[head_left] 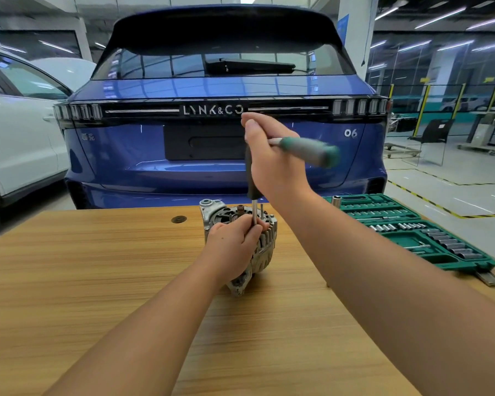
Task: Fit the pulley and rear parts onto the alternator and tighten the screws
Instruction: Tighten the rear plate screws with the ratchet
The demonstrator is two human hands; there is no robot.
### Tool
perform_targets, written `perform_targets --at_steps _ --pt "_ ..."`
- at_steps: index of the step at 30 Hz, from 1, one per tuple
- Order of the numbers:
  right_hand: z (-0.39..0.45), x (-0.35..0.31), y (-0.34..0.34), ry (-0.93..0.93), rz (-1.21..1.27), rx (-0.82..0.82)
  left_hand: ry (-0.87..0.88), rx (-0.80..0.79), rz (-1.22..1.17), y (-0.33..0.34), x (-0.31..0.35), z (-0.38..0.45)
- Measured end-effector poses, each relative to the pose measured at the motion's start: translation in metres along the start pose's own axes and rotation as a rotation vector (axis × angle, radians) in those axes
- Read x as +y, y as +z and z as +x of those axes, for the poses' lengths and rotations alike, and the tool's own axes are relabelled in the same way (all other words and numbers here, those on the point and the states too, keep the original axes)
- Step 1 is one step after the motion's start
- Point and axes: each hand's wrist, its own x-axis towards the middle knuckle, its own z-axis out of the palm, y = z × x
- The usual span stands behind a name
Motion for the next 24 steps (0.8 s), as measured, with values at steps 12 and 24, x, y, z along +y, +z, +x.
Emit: perform_targets --at_steps 12,24 --pt "0.003 0.004 -0.011 -0.57 -0.803 -0.318 0.012 0.044 -0.031 0.0 0.001 -0.001" --pt "0.048 -0.036 -0.012 0.022 -0.927 -0.604 0.027 0.012 -0.002 -0.002 0.005 -0.005"
